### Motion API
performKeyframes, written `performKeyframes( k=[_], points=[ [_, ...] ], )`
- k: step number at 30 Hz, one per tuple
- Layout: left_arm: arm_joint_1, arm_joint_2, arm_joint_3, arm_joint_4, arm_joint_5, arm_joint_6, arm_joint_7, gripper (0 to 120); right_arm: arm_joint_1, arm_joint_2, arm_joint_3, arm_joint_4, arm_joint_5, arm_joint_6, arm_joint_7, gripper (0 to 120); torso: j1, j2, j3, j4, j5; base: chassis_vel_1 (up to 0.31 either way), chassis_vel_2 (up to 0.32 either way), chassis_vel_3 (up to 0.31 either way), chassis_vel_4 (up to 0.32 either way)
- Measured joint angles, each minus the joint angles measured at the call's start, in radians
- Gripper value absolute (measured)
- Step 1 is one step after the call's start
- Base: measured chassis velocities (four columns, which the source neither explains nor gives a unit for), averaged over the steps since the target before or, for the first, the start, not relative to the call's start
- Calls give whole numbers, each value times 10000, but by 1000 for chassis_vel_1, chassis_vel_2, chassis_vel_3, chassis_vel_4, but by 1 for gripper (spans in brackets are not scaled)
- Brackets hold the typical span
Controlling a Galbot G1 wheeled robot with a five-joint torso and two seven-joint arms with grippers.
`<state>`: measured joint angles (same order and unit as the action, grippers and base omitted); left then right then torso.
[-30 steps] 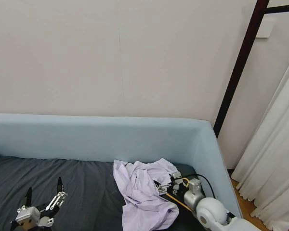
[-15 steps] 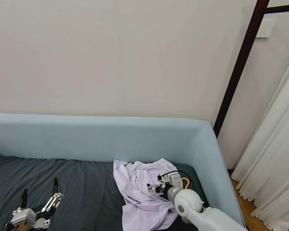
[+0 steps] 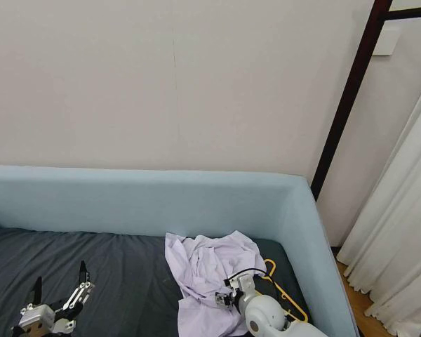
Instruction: Pick up the clothes from the sofa and hang them on the clothes hanger.
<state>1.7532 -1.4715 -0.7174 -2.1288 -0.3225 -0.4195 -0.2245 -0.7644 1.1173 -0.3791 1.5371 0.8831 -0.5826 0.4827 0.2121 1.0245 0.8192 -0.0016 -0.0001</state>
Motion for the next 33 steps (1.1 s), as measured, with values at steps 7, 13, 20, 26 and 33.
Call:
performKeyframes(
  k=[7, 13, 20, 26, 33],
  points=[
    [-40, 6, 18, 35, -7, 7, -1, 100, -156, -42, 28, 50, -175, -85, -90, 43, 0, 0, 0, 1, 0, 0, 0, 0, 0],
    [-96, 33, 38, 92, -28, 15, -4, 100, -433, -175, 101, 100, -666, -62, -224, 22, 0, 0, 0, 0, 0, 0, 0, 0, 0],
    [-115, 45, 60, 95, -31, 29, -2, 100, -608, -202, 133, -73, -1634, 413, -461, 0, 0, 0, 0, 0, 0, 0, 0, 0, 0],
    [-124, 90, 30, 92, -77, 35, -6, 100, -497, -318, 13, -367, -3404, 2144, -1145, 0, 0, 0, 0, 0, 1, 0, 0, 0, 0],
    [-168, 114, 10, 92, -180, 47, -7, 100, 580, -967, 255, -229, -5546, 6081, -3369, 0, 0, 0, 0, 0, -1, 0, 0, 0, 0]
  ],
)
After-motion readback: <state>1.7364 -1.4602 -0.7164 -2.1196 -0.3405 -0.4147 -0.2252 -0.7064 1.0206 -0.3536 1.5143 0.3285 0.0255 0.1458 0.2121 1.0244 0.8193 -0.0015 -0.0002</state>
